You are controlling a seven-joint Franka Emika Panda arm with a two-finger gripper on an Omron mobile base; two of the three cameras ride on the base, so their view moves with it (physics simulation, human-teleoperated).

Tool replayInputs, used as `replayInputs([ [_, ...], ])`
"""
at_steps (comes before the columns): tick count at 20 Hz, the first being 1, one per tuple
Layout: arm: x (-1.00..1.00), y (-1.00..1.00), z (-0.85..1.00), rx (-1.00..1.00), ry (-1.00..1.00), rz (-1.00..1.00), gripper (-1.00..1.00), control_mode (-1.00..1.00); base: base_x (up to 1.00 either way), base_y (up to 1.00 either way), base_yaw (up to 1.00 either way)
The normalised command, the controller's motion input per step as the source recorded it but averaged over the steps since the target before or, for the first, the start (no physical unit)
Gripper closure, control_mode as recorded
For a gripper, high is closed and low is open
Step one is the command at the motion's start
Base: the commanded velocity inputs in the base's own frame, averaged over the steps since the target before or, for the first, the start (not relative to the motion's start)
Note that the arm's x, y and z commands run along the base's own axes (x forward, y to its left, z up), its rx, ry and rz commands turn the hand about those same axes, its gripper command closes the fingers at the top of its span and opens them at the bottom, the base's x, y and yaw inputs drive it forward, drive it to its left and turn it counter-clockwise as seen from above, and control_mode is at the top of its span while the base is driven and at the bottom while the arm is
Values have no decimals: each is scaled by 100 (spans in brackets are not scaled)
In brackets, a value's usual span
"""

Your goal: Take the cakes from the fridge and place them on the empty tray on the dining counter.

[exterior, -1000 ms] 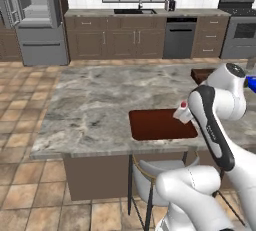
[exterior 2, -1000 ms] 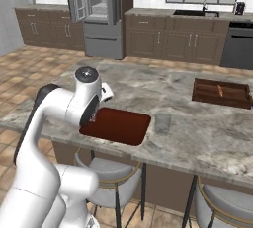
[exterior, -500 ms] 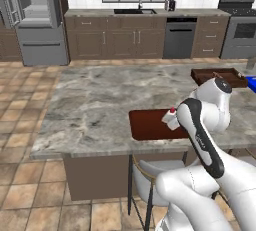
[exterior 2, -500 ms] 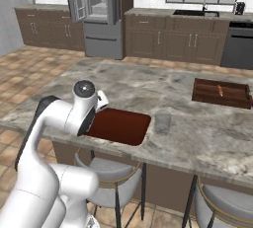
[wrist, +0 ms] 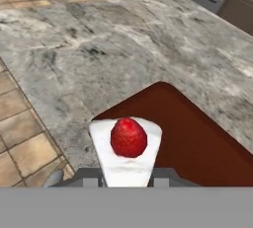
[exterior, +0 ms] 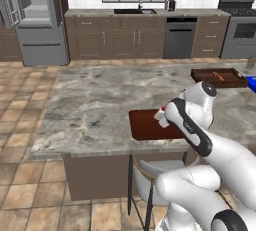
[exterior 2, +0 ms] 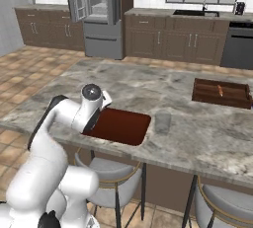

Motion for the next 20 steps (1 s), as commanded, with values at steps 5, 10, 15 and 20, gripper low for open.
replayInputs([
  [5,54,-1,-22,0,3,4,100,-100,0,0,0],
  [10,35,0,-30,0,8,1,100,-100,0,0,0],
  [15,36,0,-31,0,7,1,100,-100,0,0,0],
  [20,44,0,-32,0,0,2,100,-100,0,0,0],
])
